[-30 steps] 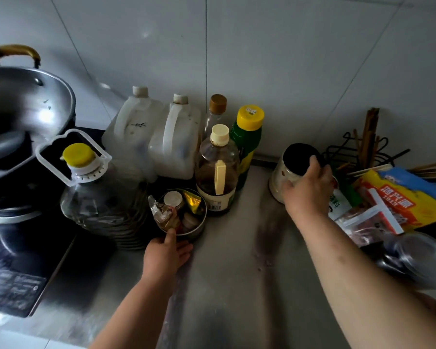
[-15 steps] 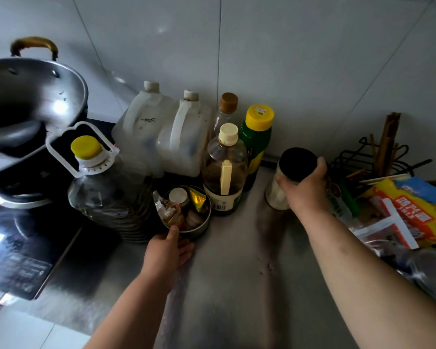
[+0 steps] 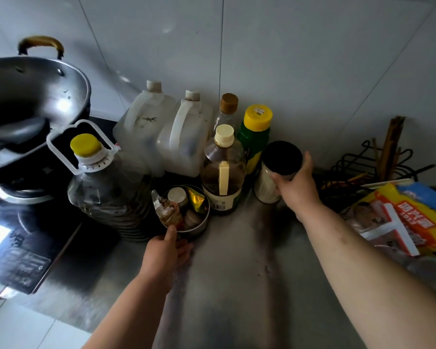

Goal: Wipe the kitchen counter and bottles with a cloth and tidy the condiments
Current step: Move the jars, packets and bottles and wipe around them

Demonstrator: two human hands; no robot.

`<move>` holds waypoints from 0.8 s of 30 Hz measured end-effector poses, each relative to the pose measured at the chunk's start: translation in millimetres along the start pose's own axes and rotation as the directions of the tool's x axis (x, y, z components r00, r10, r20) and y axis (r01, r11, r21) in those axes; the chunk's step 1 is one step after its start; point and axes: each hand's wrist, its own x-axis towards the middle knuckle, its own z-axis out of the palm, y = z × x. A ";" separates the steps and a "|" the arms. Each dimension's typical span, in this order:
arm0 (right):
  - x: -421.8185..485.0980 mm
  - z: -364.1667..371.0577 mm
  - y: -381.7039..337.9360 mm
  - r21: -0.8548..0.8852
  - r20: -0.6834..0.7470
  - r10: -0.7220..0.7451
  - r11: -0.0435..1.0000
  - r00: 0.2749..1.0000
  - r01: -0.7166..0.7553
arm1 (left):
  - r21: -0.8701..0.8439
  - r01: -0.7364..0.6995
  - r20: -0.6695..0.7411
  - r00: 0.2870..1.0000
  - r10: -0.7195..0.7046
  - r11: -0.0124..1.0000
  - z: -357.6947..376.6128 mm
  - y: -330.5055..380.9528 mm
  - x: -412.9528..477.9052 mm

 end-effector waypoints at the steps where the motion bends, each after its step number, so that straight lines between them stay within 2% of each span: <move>1: -4.1 -3.9 2.0 -0.019 0.015 0.007 1.000 1.000 -0.007 | 0.004 -0.011 -0.002 1.000 0.011 1.000 1.3 -1.3 -1.6; 3: -16.5 -12.2 6.7 -0.024 0.027 -0.011 1.000 1.000 0.011 | 0.011 -0.024 -0.004 1.000 0.024 1.000 2.7 -3.5 -5.2; 6: -42.4 -29.1 9.0 0.030 -0.071 -0.031 0.999 0.997 0.033 | -0.024 0.003 0.004 1.000 -0.003 1.000 4.9 -5.0 -11.2; 7: -51.2 -35.0 9.3 -0.028 -0.138 -0.043 0.999 0.989 0.040 | -0.024 0.019 0.017 1.000 -0.019 1.000 6.4 -5.0 -14.2; 9: -63.9 -47.1 12.4 -0.291 -0.250 -0.077 0.957 0.965 0.001 | 0.018 0.040 0.065 0.997 -0.041 0.999 10.8 -5.0 -20.3; 11: -69.5 -57.0 16.8 -0.448 -0.279 -0.029 0.888 0.960 -0.104 | 0.093 0.053 0.134 0.989 -0.065 0.994 16.5 -4.2 -28.2; 13: -69.5 -66.6 20.1 -0.518 -0.241 0.094 0.829 0.966 -0.210 | 0.188 0.054 0.205 0.974 -0.093 0.981 23.8 -3.0 -36.4; 15: -67.4 -76.7 25.8 -0.618 -0.171 0.182 0.745 0.968 -0.250 | 0.277 0.033 0.259 0.960 -0.108 0.960 31.5 -1.2 -43.4; 19: -71.2 -94.4 33.6 -0.766 -0.059 0.148 0.627 0.987 -0.139 | 0.413 -0.056 0.349 0.932 -0.101 0.909 47.1 -0.8 -54.7; 21: -76.5 -98.9 33.2 -0.747 -0.048 0.133 0.653 0.990 -0.124 | 0.453 -0.110 0.384 0.920 -0.082 0.885 54.5 -2.2 -59.6; 24: -86.4 -99.9 25.3 -0.630 -0.112 0.110 0.761 0.988 -0.156 | 0.539 -0.233 0.446 0.894 -0.039 0.810 65.9 -4.7 -65.4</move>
